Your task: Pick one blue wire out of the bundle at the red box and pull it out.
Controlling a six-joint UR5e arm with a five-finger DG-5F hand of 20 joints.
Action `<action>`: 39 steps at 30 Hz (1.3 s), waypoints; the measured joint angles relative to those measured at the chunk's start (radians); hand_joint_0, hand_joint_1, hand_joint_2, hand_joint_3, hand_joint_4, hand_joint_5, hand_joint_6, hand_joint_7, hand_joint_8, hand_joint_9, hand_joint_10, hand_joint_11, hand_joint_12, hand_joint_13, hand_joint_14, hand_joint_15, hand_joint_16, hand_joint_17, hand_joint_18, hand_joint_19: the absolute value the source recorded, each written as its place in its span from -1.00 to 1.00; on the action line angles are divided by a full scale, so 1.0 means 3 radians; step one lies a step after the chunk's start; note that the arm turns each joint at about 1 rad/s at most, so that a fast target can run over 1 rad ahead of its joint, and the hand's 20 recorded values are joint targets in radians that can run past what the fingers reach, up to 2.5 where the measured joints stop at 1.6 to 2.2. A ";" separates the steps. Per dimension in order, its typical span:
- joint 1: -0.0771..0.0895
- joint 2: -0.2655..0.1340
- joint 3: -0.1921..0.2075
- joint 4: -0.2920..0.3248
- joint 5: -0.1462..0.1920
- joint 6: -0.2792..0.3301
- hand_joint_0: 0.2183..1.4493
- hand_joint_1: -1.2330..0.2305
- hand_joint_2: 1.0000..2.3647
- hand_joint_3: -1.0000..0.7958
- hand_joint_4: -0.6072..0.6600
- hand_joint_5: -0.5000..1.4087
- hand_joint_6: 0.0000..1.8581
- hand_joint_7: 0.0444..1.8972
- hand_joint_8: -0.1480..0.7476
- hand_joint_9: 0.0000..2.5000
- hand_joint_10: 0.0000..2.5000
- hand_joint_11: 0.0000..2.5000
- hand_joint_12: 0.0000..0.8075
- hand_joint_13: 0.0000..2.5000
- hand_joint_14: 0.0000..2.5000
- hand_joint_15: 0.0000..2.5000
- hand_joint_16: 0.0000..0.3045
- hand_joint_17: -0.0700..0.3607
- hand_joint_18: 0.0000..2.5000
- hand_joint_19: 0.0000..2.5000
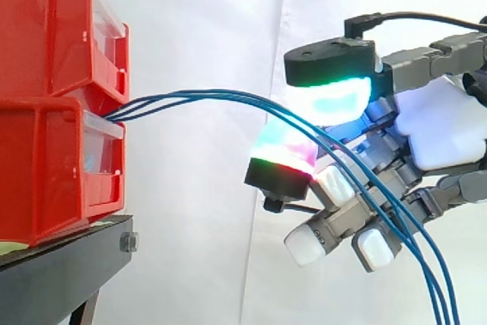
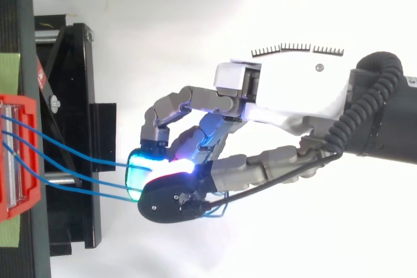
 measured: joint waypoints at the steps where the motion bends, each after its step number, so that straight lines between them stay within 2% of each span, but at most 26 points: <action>1: 0.0000 0.0000 0.0000 0.0000 0.0000 0.0000 -0.50 -0.01 -0.99 -0.04 0.44 -0.63 -0.21 0.07 0.30 -0.29 -0.99 -0.60 0.39 -0.45 -0.99 -0.74 -0.48 0.16 -0.35 -0.60; 4: 0.0000 0.0000 0.0000 0.0000 0.0000 0.0000 -0.53 0.07 -0.98 -0.14 0.36 -0.62 -0.26 0.19 0.21 -0.32 -0.99 -0.59 0.24 -0.50 -0.99 -0.73 -0.55 0.04 -0.44 -0.56; 10: 0.0000 -0.0001 0.0000 0.0000 0.0001 0.0000 -0.56 0.10 -0.99 -0.29 0.34 -0.62 -0.27 0.21 0.23 -0.32 -0.99 -0.59 0.27 -0.50 -0.99 -0.74 -0.54 0.05 -0.43 -0.57; 13: 0.0000 0.0000 -0.0001 0.0000 0.0002 0.0000 -0.60 -0.09 -0.99 -0.38 0.37 -0.64 -0.16 0.13 0.27 -0.30 -0.99 -0.56 0.30 -0.47 -0.99 -0.74 -0.53 0.08 -0.40 -0.59; 16: 0.0000 0.0001 0.0000 0.0000 0.0002 0.0000 -0.59 -0.23 -1.00 -0.42 0.39 -0.66 -0.10 0.15 0.25 -0.30 -0.99 -0.54 0.29 -0.47 -0.99 -0.74 -0.54 0.06 -0.39 -0.60; 21: 0.0000 0.0001 -0.0001 0.0000 0.0003 0.0000 -0.47 -0.35 -0.99 -0.30 0.37 -0.67 -0.06 0.12 0.20 -0.32 -0.99 -0.52 0.22 -0.47 -0.99 -0.74 -0.58 0.00 -0.41 -0.59; 22: 0.0000 0.0002 -0.0002 0.0000 0.0002 0.0000 -0.43 -0.35 -0.98 -0.23 0.36 -0.67 -0.06 0.13 0.20 -0.32 -0.99 -0.52 0.21 -0.47 -0.99 -0.74 -0.58 -0.01 -0.42 -0.59; 28: 0.0000 0.0001 0.0000 0.0000 0.0001 0.0000 -0.46 -0.31 -0.97 -0.05 0.32 -0.67 -0.06 0.13 0.20 -0.31 -0.99 -0.52 0.21 -0.47 -0.99 -0.74 -0.58 -0.01 -0.41 -0.59; 34: 0.0000 0.0002 0.0000 0.0000 0.0001 0.0000 -0.42 -0.33 -0.97 -0.04 0.32 -0.67 -0.06 0.12 0.22 -0.31 -0.99 -0.52 0.24 -0.46 -0.99 -0.74 -0.57 0.01 -0.39 -0.60; 39: 0.0000 0.0001 0.0000 0.0000 0.0000 0.0000 -0.32 -0.48 -0.97 -0.06 0.30 -0.69 -0.06 0.09 0.15 -0.35 -0.99 -0.51 0.19 -0.48 -0.99 -0.75 -0.59 -0.02 -0.41 -0.62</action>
